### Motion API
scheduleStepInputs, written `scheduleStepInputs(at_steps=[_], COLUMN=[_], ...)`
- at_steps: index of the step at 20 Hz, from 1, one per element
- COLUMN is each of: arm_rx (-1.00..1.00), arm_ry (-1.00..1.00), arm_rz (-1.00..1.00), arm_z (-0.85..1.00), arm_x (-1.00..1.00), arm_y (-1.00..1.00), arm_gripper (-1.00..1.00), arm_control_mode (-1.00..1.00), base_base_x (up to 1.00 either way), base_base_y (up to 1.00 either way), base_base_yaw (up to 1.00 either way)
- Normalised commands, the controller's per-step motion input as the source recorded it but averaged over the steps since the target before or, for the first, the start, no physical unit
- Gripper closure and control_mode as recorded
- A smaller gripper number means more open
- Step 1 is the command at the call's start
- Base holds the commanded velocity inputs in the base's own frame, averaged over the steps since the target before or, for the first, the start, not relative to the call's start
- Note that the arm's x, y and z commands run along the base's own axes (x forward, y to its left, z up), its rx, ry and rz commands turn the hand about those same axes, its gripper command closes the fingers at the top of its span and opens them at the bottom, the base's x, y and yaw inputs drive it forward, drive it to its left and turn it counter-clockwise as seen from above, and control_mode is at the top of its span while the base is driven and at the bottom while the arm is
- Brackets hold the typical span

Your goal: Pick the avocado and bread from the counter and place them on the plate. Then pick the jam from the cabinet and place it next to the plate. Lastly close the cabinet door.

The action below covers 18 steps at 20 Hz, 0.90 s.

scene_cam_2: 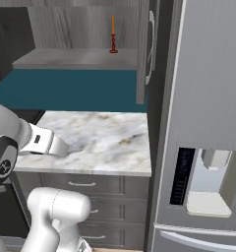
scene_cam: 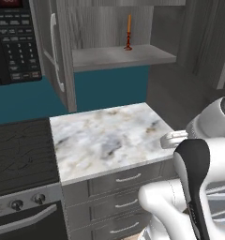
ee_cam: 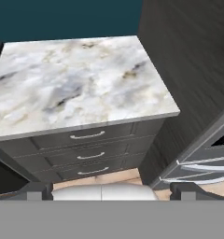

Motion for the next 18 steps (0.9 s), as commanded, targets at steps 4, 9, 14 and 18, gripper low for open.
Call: scheduleStepInputs(at_steps=[4, 9, 14, 18], arm_rx=[0.0, 0.0, 0.0, 0.0], arm_ry=[-0.14, -0.28, -0.3, -0.3], arm_rz=[0.01, 0.01, 0.02, 0.04], arm_z=[0.16, 0.4, 0.34, 0.4], arm_x=[-0.17, -0.44, -0.72, -0.73], arm_y=[0.06, 0.03, 0.0, 0.0], arm_gripper=[-1.0, -1.0, -1.0, -1.0], arm_control_mode=[-1.0, -1.0, -1.0, -1.0], base_base_x=[-0.02, 0.0, 0.0, 0.0], base_base_y=[0.0, 0.0, 0.0, 0.0], base_base_yaw=[0.0, 0.0, 0.0, 0.0])
